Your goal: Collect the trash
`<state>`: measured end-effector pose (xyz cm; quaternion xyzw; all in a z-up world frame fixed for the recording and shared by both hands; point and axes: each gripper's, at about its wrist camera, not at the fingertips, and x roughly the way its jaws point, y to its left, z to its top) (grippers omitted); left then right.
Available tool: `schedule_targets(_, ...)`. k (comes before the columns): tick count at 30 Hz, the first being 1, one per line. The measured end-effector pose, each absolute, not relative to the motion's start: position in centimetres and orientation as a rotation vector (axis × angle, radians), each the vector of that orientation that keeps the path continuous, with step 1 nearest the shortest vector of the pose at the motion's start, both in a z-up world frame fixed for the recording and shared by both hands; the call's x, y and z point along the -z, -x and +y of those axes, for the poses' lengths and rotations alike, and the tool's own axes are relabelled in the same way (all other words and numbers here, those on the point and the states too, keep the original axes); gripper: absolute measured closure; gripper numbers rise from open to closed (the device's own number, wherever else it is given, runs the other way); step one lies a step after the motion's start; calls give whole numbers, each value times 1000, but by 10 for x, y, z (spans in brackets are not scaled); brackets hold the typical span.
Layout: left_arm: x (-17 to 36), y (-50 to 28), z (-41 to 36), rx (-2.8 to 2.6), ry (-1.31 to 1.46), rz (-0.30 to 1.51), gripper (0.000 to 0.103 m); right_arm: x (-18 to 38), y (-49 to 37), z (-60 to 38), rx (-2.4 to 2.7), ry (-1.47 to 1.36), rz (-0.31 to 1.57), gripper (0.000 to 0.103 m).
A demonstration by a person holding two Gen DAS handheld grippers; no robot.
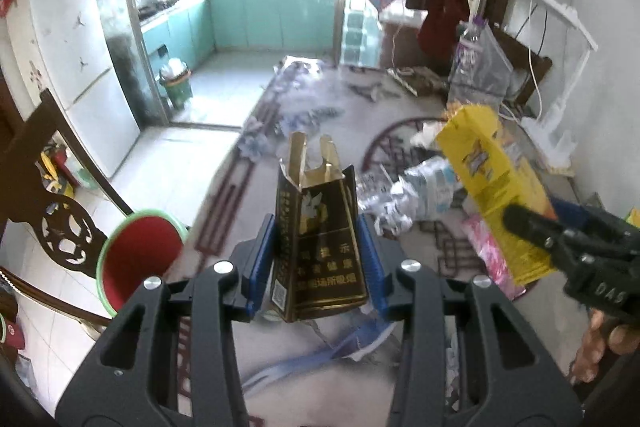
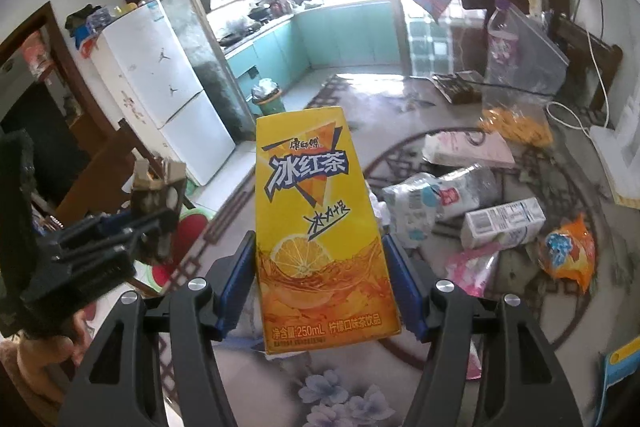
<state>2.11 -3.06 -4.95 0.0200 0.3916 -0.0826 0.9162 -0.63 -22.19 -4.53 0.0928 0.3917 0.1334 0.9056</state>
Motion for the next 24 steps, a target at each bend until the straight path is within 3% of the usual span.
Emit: schedule_targets(24,40,-4,11,109,-5,784,63,31,0,-187,-280,-175,756,42)
